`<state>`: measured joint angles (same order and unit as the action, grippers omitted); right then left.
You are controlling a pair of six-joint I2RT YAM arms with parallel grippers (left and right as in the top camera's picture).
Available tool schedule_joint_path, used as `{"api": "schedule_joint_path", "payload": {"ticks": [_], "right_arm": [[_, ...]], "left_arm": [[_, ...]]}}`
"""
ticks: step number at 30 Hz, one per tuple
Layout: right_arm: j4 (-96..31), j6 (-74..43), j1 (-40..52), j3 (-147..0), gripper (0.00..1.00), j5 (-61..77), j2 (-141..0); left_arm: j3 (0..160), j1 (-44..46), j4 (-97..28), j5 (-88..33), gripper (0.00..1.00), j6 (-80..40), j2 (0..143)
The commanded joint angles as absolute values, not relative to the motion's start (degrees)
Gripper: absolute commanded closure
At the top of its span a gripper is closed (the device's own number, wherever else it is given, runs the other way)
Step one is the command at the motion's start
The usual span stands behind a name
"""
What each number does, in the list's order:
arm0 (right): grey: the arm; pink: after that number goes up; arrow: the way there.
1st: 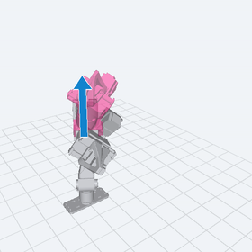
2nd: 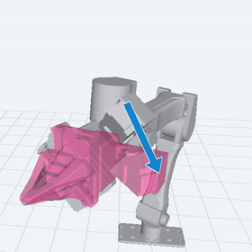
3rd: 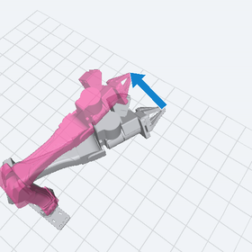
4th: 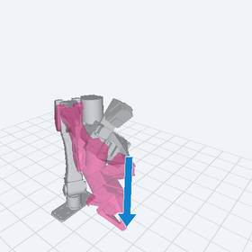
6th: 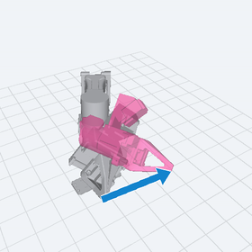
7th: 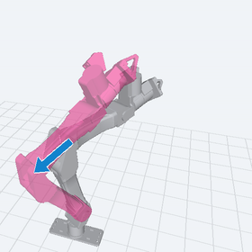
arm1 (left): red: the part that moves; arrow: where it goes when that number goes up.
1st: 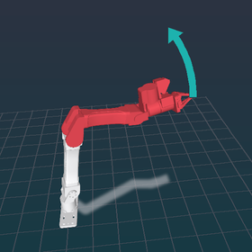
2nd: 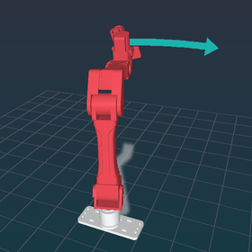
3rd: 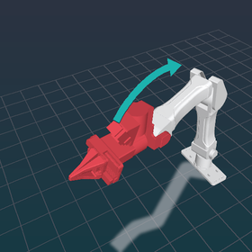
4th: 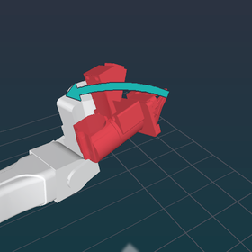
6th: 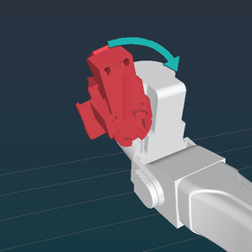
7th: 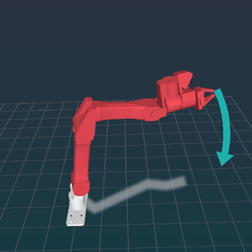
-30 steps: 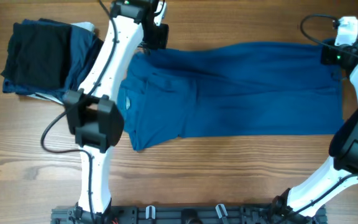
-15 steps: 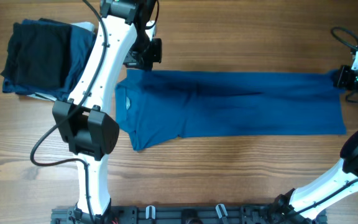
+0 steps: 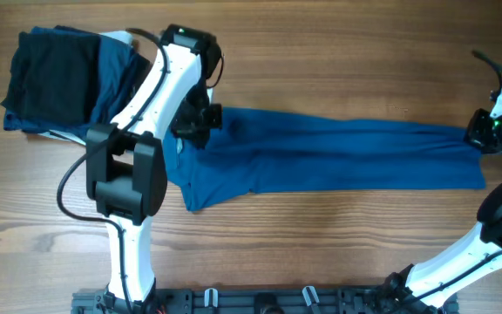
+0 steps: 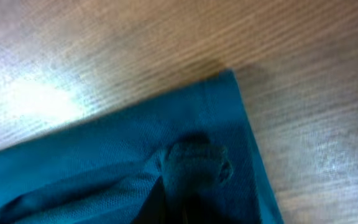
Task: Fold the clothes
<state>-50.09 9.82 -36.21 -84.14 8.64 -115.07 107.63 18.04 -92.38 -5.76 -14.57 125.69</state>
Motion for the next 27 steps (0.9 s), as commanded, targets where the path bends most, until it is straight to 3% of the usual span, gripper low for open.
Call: {"api": "schedule_joint_path", "payload": {"ticks": [1, 12, 13, 14, 15, 16, 18, 21, 24, 26, 27], "right_arm": [[-50.48, 8.99, -36.62, -84.12, 0.96, 5.91, -113.95], [-54.81, 7.09, -36.62, -84.09, 0.92, 2.50, -114.02], [-55.29, 7.11, -36.62, -84.09, 0.77, 2.48, -114.02], [-55.59, 7.14, -36.62, -84.12, 0.48, 2.48, -113.99], [-56.64, 7.09, -36.62, -84.86, 0.37, 2.48, -113.93], [-58.28, 7.05, -36.62, -86.37, 0.34, 2.50, -113.89], [-63.05, 4.10, -36.60, -93.12, 0.34, 3.38, -113.78], [-69.23, 4.36, -36.40, -102.17, 0.43, 15.35, -113.78], [-72.34, 4.47, -34.37, -104.84, 0.63, 18.02, -113.89], [-71.33, 4.56, -32.60, -101.91, 0.74, 15.42, -113.99], [-69.73, 4.54, -31.97, -99.98, 0.76, 12.93, -114.02]], "left_arm": [[103.55, 17.65, -91.50, -2.74, 0.96, -15.70, 125.36], [91.83, 17.63, -83.81, -2.72, 0.95, -15.68, 125.36], [91.83, 17.61, -83.99, -2.72, 0.94, -15.68, 125.36], [91.83, 17.54, -84.33, -2.72, 0.89, -15.66, 125.36], [91.83, 17.50, -84.49, -2.74, 0.79, -15.68, 125.34], [91.90, 17.52, -84.88, -2.74, 0.77, -15.68, 125.21], [92.47, 17.50, -85.08, -2.74, 0.74, -15.70, 123.52], [98.61, 17.47, -86.35, -2.74, 0.67, -16.34, 119.55], [106.91, 17.52, -85.54, -4.82, 0.53, -17.21, 114.26], [107.04, 17.52, -82.50, -5.37, 0.84, -17.19, 113.14], [106.56, 17.52, -81.23, -5.37, 0.91, -17.17, 113.69]]}}
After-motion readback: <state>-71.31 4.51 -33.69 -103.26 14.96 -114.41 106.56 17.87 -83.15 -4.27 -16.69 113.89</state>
